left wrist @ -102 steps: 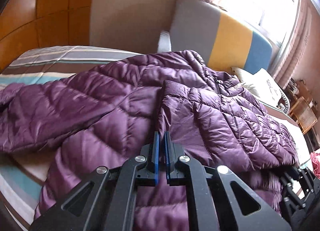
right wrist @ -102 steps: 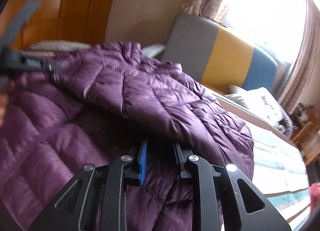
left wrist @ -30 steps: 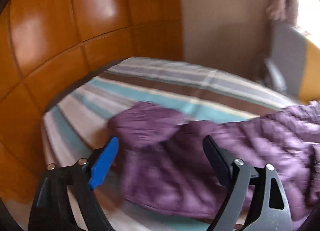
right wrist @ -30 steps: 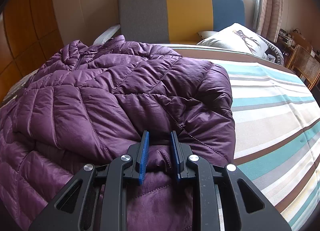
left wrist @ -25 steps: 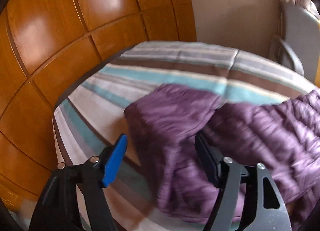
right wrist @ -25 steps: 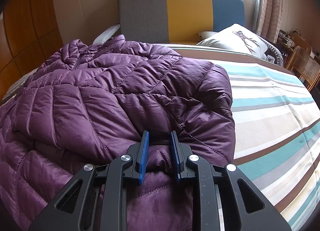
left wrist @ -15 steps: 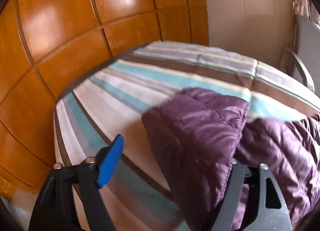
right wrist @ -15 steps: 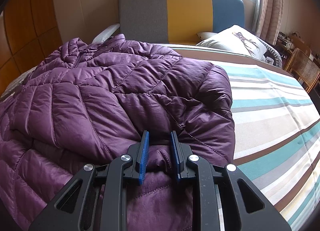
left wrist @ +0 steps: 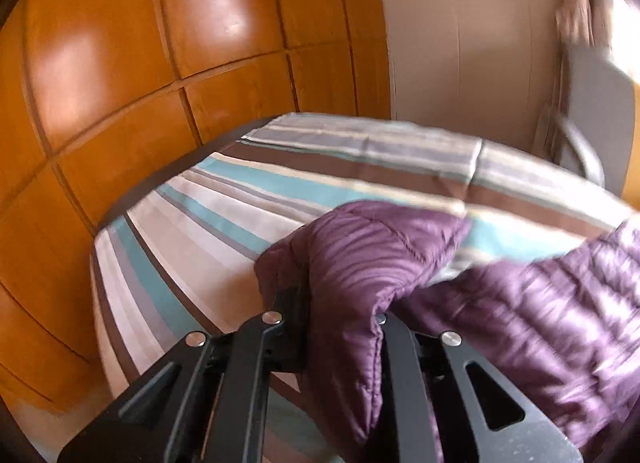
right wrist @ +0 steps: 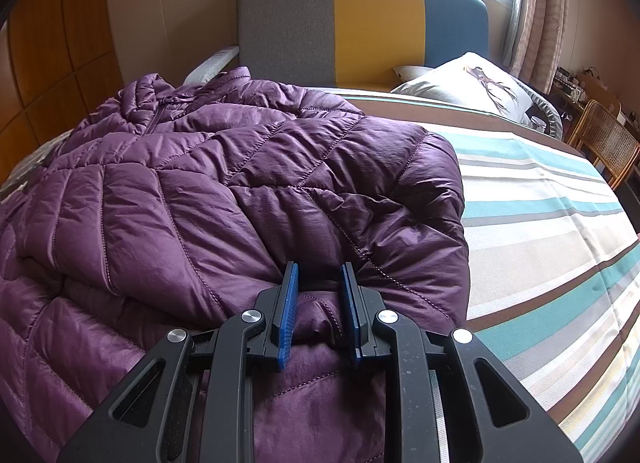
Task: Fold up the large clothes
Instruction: 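Grasp the other sleeve with the left gripper and fold it across the jacket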
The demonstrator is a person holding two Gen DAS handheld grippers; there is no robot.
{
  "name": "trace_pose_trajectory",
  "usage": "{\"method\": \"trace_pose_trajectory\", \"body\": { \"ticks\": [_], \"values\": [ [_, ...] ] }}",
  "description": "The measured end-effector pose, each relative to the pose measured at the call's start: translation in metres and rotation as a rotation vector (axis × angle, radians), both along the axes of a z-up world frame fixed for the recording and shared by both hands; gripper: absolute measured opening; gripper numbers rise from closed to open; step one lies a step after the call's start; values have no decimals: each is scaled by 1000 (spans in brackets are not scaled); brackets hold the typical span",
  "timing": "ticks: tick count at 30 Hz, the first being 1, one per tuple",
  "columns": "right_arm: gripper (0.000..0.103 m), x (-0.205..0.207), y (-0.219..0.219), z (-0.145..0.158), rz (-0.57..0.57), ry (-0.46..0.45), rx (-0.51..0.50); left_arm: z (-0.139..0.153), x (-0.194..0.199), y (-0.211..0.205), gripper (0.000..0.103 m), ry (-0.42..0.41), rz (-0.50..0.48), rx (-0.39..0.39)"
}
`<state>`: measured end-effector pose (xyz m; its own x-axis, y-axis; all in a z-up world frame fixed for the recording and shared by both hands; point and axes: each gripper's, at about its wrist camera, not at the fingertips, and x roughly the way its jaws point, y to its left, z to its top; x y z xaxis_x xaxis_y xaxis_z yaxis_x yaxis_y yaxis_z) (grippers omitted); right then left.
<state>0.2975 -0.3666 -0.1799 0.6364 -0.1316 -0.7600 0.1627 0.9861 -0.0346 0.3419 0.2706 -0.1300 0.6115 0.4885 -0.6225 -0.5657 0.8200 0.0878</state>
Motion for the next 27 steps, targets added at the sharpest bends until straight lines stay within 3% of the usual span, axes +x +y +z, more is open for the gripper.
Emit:
{"method": "trace_pose_trajectory", "body": {
  "ticks": [3,6,8,11,13,20,27],
  "values": [
    [21,0,0,0,0,0,-2,11,-16,-8,9,-143,1,-90],
    [21,0,1,0,0,0,-1,22,-24,-28,8,-238,-39,-130],
    [21,0,1,0,0,0,-1,27,-27,-37,8,-287,-69,-186],
    [21,0,0,1,-1,0,0,35,-30,-51,8,-366,-125,-333],
    [21,0,0,1,-1,0,0,42,-30,-67,8,-398,-168,-372],
    [21,1,0,1,-1,-1,7,62,-25,-147,8,-436,-380,-397],
    [21,0,-1,2,0,-1,9,60,-18,-239,8,-394,-567,-414]
  ]
}}
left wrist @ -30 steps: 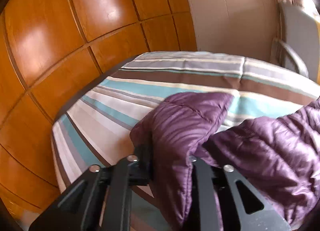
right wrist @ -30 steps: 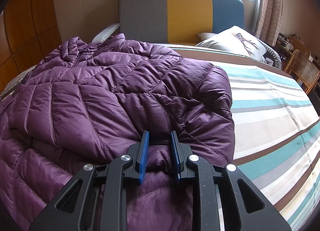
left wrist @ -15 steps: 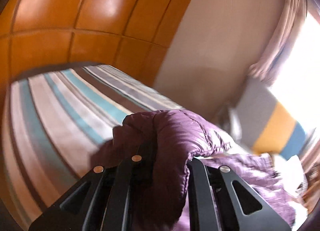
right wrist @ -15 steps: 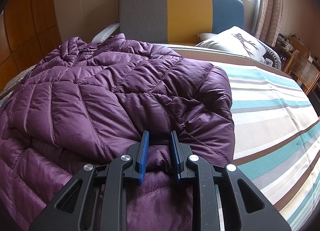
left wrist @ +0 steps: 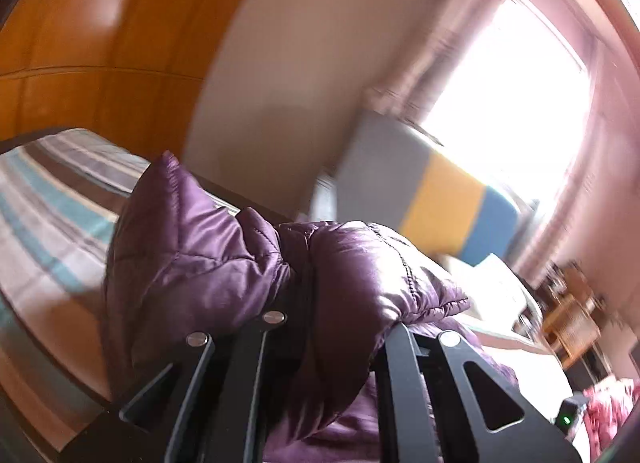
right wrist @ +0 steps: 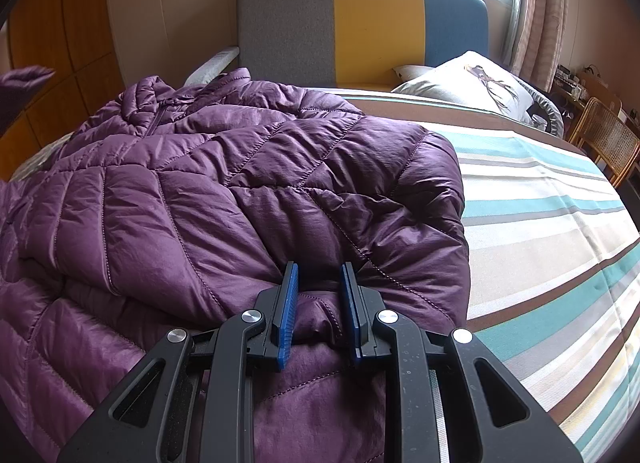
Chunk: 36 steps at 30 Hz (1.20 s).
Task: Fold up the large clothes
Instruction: 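Grasp the other sleeve with the left gripper and fold it across the jacket, then open the left gripper to release the sleeve onto the jacket body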
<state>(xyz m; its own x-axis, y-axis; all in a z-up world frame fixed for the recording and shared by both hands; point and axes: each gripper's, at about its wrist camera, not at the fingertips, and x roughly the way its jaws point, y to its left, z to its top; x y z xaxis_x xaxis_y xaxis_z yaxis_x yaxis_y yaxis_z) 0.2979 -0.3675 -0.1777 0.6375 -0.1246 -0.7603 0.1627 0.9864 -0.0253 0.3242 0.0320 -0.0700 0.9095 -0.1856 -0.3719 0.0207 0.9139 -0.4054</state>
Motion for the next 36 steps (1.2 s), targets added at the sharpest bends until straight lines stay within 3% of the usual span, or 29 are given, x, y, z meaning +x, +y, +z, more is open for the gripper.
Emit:
{"method": "trace_pose_trajectory", "body": {
  "ticks": [5,24,27,32,35,36],
  "values": [
    [21,0,-1,0,0,-1,5,-7,3,-62,8,17,-130,70],
    [21,2,-2,-1,0,-2,22,-58,37,-191,9,190,-418,188],
    [21,1,-3,-1,1,-3,26,-66,42,-203,17,225,-450,207],
    [21,1,-5,-1,1,-4,33,-63,39,-197,31,250,-489,168],
    [21,1,-6,-1,1,-5,34,-55,27,-188,44,239,-515,155],
    [21,1,-6,-1,1,-5,34,-51,19,-183,59,226,-528,147]
  ]
}}
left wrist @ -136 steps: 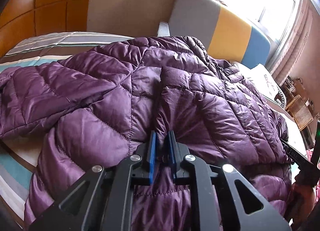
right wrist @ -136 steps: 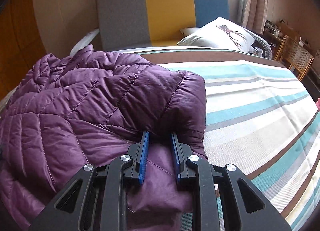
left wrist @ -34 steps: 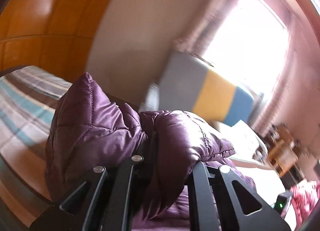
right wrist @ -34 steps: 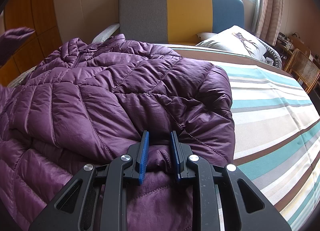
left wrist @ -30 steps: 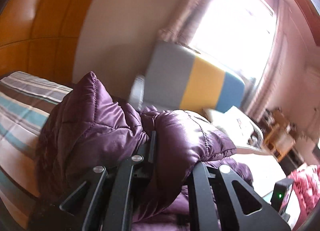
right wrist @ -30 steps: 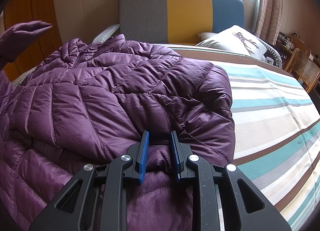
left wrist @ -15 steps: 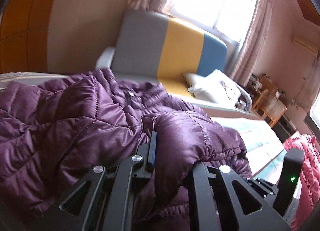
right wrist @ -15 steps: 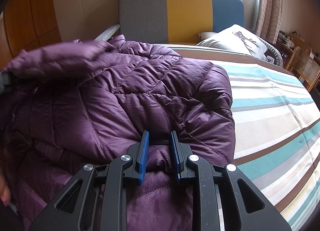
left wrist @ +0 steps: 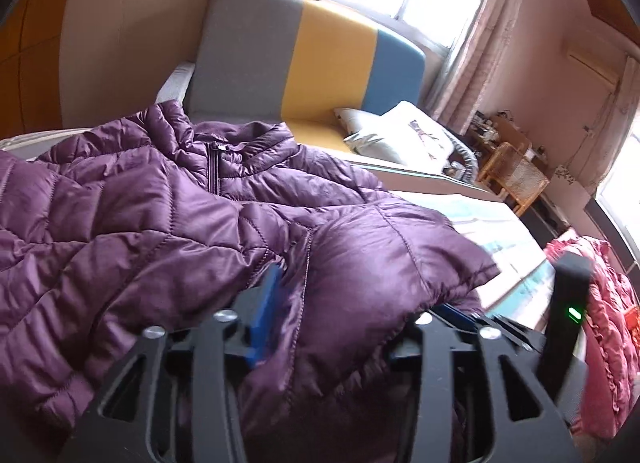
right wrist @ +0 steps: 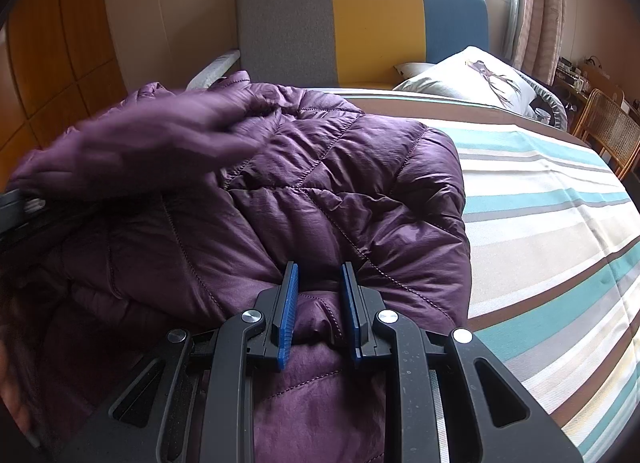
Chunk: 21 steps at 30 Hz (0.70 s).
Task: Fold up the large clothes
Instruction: 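Open the left gripper to release the sleeve onto the jacket body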
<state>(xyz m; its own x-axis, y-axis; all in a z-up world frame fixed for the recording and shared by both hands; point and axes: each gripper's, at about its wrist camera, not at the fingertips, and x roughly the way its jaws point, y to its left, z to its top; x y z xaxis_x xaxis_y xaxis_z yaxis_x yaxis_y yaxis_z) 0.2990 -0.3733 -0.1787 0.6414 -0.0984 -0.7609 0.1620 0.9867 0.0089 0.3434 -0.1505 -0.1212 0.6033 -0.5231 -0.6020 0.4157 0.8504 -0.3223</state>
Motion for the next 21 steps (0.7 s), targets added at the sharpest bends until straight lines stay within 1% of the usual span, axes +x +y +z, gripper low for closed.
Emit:
{"method": "trace_pose_trajectory", "body": {
  "ticks": [1,2,3,4,6,9,10,13,14,15,17,18,19,20,21],
  "values": [
    [21,0,0,0,0,0,-1,3,-5,4,73,-8,-1,-5],
    [21,0,0,0,0,0,-1,6,-12,7,82,-20,-6,-13],
    [21,0,0,0,0,0,-1,8,-17,10,94,-31,-9,-20],
    [21,0,0,0,0,0,0,10,-23,14,97,-43,-6,-17],
    [21,0,1,0,-1,-2,-2,13,-29,21,97,-42,-5,-17],
    [21,-3,-1,1,1,-3,4,17,-39,37,98,-33,-12,-53],
    [21,-3,-2,1,1,-6,12,19,-44,44,99,-37,-6,-54],
    [21,-3,-7,2,2,-10,52,22,-55,68,99,-76,37,-44],
    [21,-3,-10,3,3,-12,76,22,-57,77,99,-104,67,-17],
    [21,-4,-14,4,1,-12,106,22,-60,90,99,-135,121,32],
    [21,-6,-19,10,-9,-18,126,22,-60,112,98,-154,220,94],
    [21,-10,-21,16,-21,-24,130,21,-60,125,97,-158,272,107],
    [21,-13,-22,19,-30,-31,140,20,-59,143,97,-151,331,101],
    [21,-18,-25,24,-41,-43,163,18,-58,159,96,-139,384,83],
    [21,-24,-29,29,-66,-60,198,15,-57,175,93,-128,432,60]
  ]
}}
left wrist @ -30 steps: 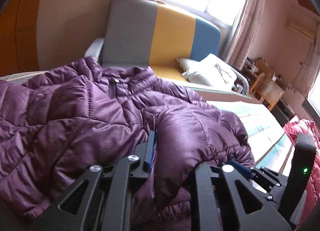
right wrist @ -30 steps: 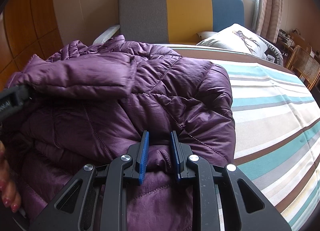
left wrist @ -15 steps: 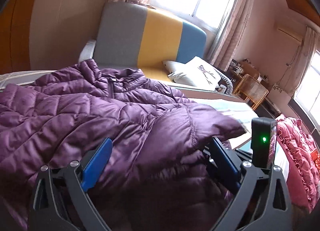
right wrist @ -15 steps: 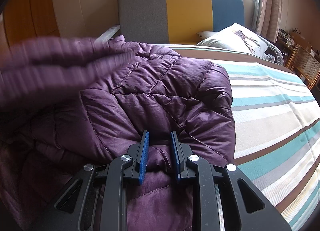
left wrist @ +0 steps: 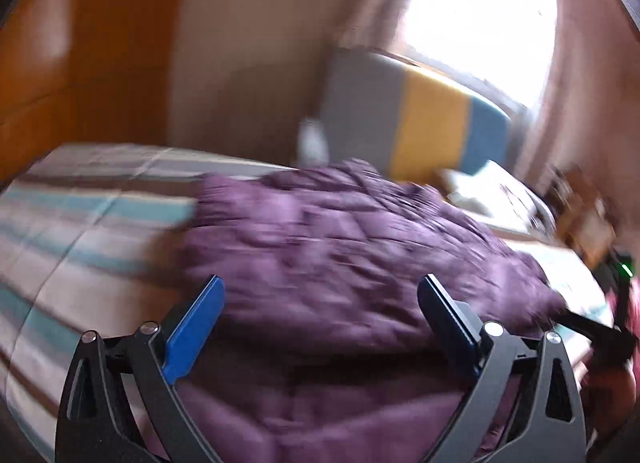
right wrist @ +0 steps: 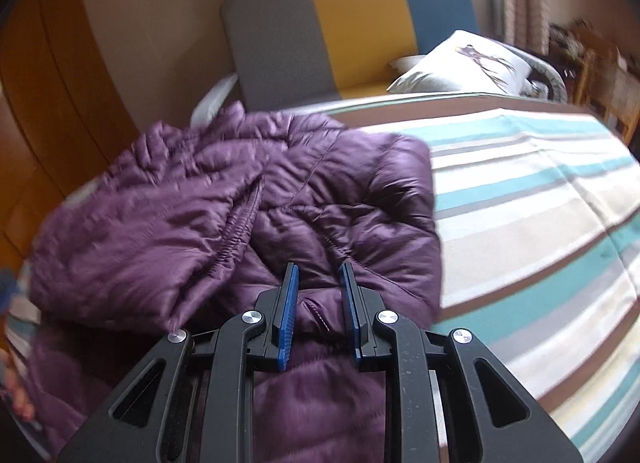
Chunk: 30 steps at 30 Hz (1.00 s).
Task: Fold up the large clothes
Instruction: 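Open the left gripper to release the sleeve onto the jacket body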
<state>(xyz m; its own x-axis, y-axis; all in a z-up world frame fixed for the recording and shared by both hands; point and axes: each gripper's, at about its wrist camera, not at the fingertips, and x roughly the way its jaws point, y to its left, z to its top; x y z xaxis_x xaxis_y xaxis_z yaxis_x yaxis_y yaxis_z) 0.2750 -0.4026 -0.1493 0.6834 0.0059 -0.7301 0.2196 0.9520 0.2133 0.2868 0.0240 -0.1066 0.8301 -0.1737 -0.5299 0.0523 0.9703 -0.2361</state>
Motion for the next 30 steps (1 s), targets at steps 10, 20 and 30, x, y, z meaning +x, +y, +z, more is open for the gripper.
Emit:
{"method": "trace_pose_trajectory", "body": {
  "ticks": [10,20,30],
  "values": [
    [72,17,35,-4,124,24,187,-36,28,24,89,110,82,-13],
    [9,46,42,12,128,-49,163,-16,39,17,89,61,99,33],
    [8,66,25,-21,49,-10,32,-56,103,0,92,274,64,122]
  ]
}}
